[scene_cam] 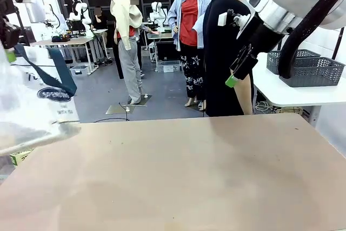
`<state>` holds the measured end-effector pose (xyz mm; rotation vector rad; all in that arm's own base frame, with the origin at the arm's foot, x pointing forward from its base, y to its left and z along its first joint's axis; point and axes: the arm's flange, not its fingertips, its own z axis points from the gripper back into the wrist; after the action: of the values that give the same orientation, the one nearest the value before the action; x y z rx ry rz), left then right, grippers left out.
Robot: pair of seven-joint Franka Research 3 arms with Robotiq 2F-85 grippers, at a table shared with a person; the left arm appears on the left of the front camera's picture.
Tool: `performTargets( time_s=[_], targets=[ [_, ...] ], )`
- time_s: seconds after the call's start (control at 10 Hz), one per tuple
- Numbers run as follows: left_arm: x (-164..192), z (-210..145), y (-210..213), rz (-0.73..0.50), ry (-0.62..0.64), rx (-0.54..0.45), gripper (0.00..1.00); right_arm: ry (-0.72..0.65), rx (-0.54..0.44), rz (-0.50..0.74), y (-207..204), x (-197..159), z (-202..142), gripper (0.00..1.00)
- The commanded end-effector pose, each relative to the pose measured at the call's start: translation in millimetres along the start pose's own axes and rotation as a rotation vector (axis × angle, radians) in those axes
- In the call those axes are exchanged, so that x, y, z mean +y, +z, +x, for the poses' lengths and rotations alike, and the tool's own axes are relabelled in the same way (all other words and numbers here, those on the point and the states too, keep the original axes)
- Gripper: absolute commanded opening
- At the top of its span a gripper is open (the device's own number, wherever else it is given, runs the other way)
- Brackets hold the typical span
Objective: Transfer purchased items from the store into the shopping bag.
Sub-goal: Move the Reusable shopping bag to the right side of the table.
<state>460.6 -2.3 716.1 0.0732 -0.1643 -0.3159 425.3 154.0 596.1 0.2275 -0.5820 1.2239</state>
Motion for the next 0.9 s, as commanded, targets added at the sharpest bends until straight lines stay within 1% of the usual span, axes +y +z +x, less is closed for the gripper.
performTargets(
  time_s=[0.0, 0.1, 0.2, 0.4, 0.6, 0.7, 0.8],
  targets=[
    [23, 6, -18, 0.042, -0.041, -0.158, 0.0, -0.003, 0.022, 0.0, 0, 1, 0, 1.0],
    [30, 8, -22, 0.031, -0.063, -0.19, 0.0, -0.003, 0.022, 0.0, 0, 1, 0, 1.0],
    [37, 11, -24, 0.056, -0.084, -0.215, 0.0, -0.003, 0.022, 0.0, 0, 1, 0, 1.0],
    [58, 20, -35, 0.062, -0.111, -0.223, 0.0, -0.003, 0.022, 0.0, 0, 1, 0, 1.0],
    [79, 29, -54, 0.095, -0.155, -0.262, 0.0, -0.003, 0.022, 0.0, 0, 1, 0, 1.0],
    [87, 29, -65, 0.099, -0.155, -0.263, 0.0, -0.003, 0.022, 0.0, 0, 1, 0, 1.0],
    [96, 29, -78, 0.135, -0.15, -0.258, 0.0, -0.003, 0.022, 0.0, 0, 1, 0, 1.0]
  ],
)
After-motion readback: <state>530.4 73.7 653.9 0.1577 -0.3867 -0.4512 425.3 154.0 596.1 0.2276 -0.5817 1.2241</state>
